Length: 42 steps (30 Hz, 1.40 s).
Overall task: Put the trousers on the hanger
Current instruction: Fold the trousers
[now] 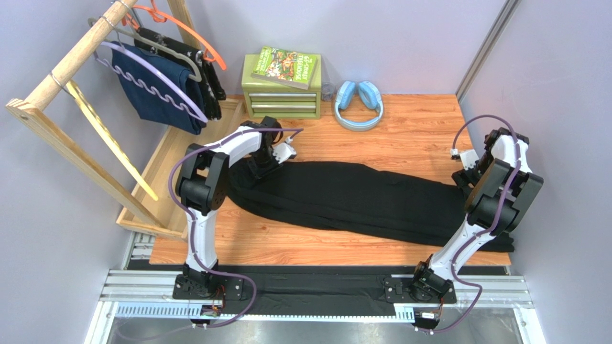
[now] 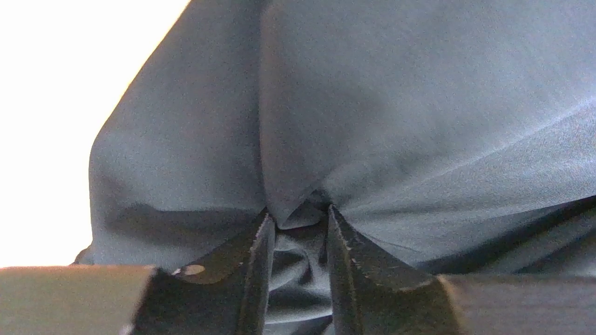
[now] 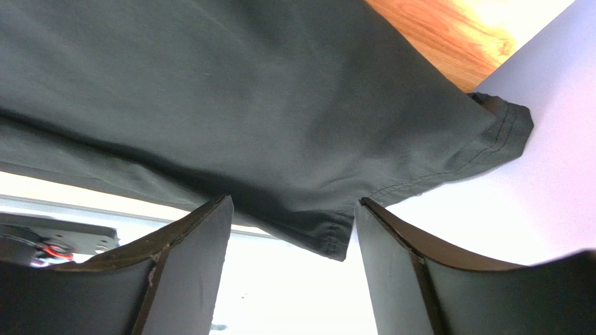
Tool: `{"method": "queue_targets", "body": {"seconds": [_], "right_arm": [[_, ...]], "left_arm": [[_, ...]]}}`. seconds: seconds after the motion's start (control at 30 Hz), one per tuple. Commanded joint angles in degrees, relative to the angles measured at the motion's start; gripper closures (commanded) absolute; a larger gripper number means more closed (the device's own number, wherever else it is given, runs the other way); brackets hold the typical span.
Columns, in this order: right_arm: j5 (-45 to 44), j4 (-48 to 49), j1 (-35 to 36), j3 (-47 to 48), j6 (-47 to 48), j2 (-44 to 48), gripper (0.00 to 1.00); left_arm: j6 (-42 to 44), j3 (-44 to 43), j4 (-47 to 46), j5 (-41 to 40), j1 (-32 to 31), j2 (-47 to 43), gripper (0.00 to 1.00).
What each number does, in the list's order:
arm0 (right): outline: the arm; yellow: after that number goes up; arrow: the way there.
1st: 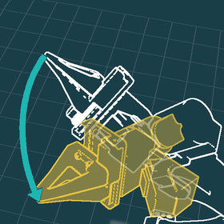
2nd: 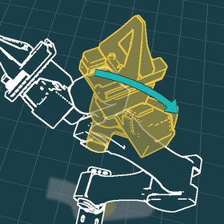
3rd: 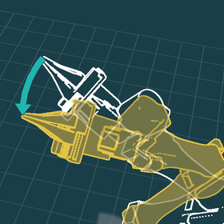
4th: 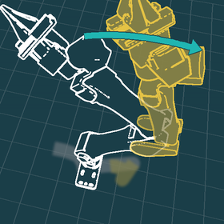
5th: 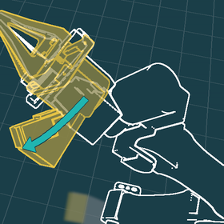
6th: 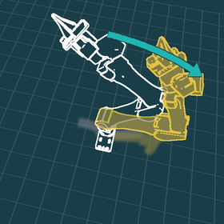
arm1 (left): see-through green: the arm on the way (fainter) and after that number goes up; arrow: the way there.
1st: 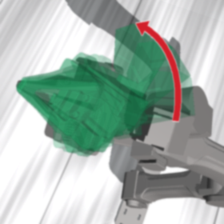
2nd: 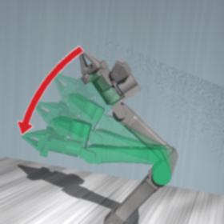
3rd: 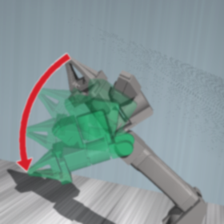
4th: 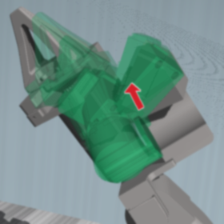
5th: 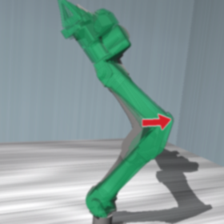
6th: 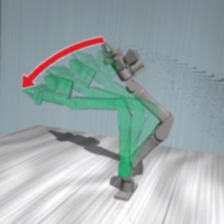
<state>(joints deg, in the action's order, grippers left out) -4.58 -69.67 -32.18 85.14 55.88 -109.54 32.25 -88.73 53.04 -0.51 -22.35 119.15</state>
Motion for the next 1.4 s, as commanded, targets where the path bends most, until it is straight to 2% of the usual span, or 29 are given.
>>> {"method": "queue_targets", "body": {"seconds": [0.0, 0.17, 0.27, 0.3, 0.4, 0.47, 0.53, 0.67, 0.7, 0.73, 0.77, 0.9, 0.97, 1.03, 1.07, 1.17, 1.37], "right_arm": [[1.85, -1.00, -0.69, 3.09, -4.89, -0.59, 0.27], [3.70, -1.87, -0.86, 5.99, -5.69, -1.99, 0.29], [7.73, -3.45, -0.77, 10.63, -6.22, -4.01, 0.32], [8.53, -3.89, -0.60, 11.96, -6.65, -4.45, 0.33], [9.33, -4.86, 0.37, 15.92, -8.06, -6.82, 0.35], [8.10, -5.74, 0.46, 17.07, -9.64, -8.66, 0.35], [5.13, -6.18, -0.15, 16.73, -10.96, -9.47, 0.32], [4.67, -5.83, -3.93, 13.91, -14.74, -8.59, 0.21], [4.67, -5.66, -5.42, 12.26, -16.05, -7.54, 0.07], [4.67, -5.13, -5.95, 11.28, -16.24, -6.84, 0.02], [4.67, -4.43, -6.31, 9.97, -16.50, -6.14, 0.01], [1.25, 0.66, -7.36, 5.30, -17.64, -3.49, 0.01], [0.89, 0.59, -7.63, 5.12, -18.00, -3.93, 0.01], [0.80, 0.59, -7.98, 5.47, -18.35, -4.37, 0.01], [1.15, 0.59, -8.07, 5.82, -18.35, -4.46, 0.01], [2.03, -0.20, -8.16, 6.79, -18.35, -4.55, 0.01], [2.82, -1.61, -8.16, 7.93, -18.26, -3.85, 0.00]], "left_arm": [[-1.05, 1.10, 2.42, -7.21, 4.59, -0.24, 0.65], [-0.88, 3.56, 4.00, -8.10, 7.32, -1.64, 0.70], [0.61, 4.79, 4.88, -1.00, 7.23, -5.06, 0.61], [1.14, 4.62, 5.15, 4.76, 7.23, -7.16, 0.54], [0.88, 1.47, 5.76, 9.89, 7.06, -8.67, 0.45], [-0.25, -1.88, 6.37, 10.61, 6.79, -8.50, 0.44], [-0.52, -3.81, 6.73, 11.32, 6.71, -8.06, 0.43], [-1.22, -3.21, 6.56, 11.94, 6.44, -8.41, 0.43], [-1.57, -2.68, 6.12, 11.77, 6.44, -8.67, 0.43], [-1.58, -1.29, 5.77, 11.76, 6.44, -8.94, 0.43], [-1.75, -0.40, 4.89, 11.68, 6.44, -9.37, 0.43], [-1.84, 3.11, 2.08, 6.68, 6.44, -7.89, 0.49], [-1.58, 4.09, 0.50, 3.43, 6.79, -6.14, 0.58], [-1.49, 4.71, -0.21, 3.67, 7.58, -5.34, 0.64], [-1.23, 4.62, -0.04, 6.72, 7.58, -5.25, 0.67], [-2.88, 3.74, -0.04, 11.13, 6.71, -6.39, 0.71], [-5.00, 2.51, -2.06, 10.62, 2.40, -8.33, 0.72]]}}
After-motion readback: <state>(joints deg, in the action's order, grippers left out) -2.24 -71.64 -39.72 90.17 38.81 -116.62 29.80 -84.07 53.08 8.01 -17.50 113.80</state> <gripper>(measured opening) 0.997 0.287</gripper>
